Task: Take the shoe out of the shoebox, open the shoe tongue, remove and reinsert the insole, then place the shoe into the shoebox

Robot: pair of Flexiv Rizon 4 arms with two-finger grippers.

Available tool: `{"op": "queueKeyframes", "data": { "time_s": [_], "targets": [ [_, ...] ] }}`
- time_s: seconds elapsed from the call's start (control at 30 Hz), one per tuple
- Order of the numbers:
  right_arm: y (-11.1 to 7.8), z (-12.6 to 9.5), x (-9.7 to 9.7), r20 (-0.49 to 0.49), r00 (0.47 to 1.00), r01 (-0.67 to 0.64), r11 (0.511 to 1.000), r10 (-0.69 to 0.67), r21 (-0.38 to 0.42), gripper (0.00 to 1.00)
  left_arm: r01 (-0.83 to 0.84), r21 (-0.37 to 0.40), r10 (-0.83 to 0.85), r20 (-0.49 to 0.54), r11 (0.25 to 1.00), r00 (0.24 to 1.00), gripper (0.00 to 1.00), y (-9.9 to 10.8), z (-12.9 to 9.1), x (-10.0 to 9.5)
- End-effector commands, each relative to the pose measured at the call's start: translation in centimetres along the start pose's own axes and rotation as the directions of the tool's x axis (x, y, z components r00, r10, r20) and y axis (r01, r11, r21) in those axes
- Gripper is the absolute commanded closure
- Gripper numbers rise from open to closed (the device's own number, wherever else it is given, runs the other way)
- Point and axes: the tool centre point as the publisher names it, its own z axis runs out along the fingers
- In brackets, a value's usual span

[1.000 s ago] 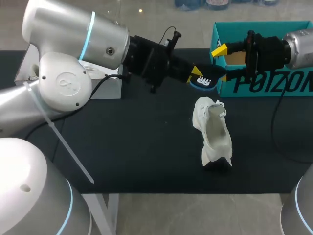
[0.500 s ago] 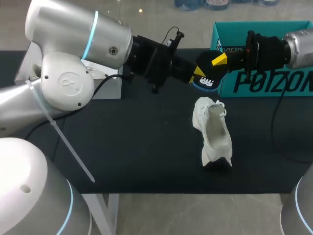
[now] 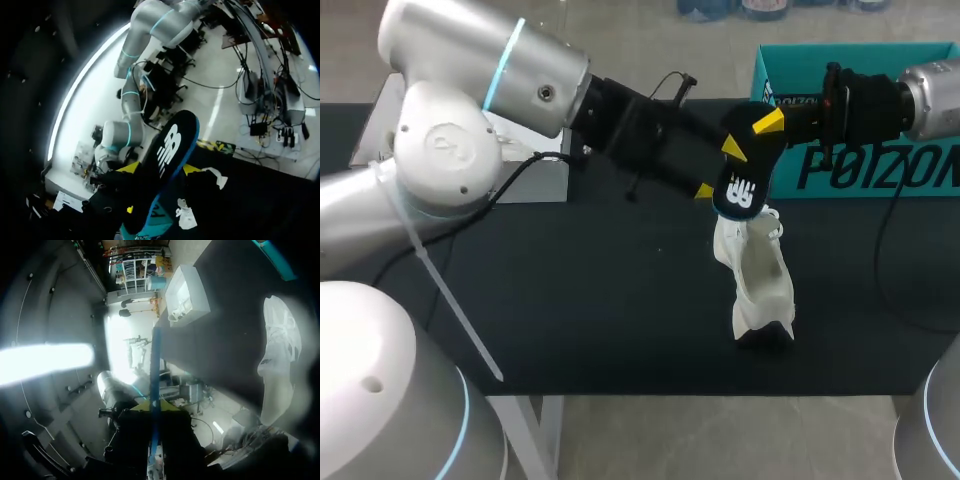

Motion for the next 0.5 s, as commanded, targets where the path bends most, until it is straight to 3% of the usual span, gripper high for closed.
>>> {"op": "queueKeyframes", "data": {
  "time_s": [0.03, 0.17, 0.3, 0.37, 0.5],
  "targets": [
    [0.0, 0.1, 0.0, 0.000, 1.000, 0.000, 1.000, 0.000, -0.001, 1.00, 0.101, 0.092, -0.081, -0.206, 0.991, 0.975, 0.00, 0.9, -3.4, 0.0],
    [0.0, 0.1, 0.0, 0.000, 1.000, 0.000, 1.000, 0.000, -0.001, 1.00, 0.178, 0.089, -0.135, -0.361, 0.980, 0.923, 0.00, 1.5, -5.4, 0.8],
    [0.0, 0.1, 0.0, 0.000, 1.000, 0.000, 1.000, 0.000, -0.001, 1.00, 0.201, 0.010, -0.175, -0.449, 0.980, 0.876, 0.00, 2.6, -6.8, 1.3],
    [0.0, 0.1, 0.0, 0.000, 1.000, 0.000, 1.000, 0.000, -0.001, 1.00, 0.183, -0.051, -0.184, -0.501, 0.982, 0.846, 0.00, 3.0, -7.7, 0.9],
    [0.0, 0.1, 0.0, 0.000, 1.000, 0.000, 1.000, 0.000, -0.001, 1.00, 0.138, -0.090, -0.164, -0.583, 0.986, 0.796, 0.00, 2.8, -9.0, -0.6]
  ]
}}
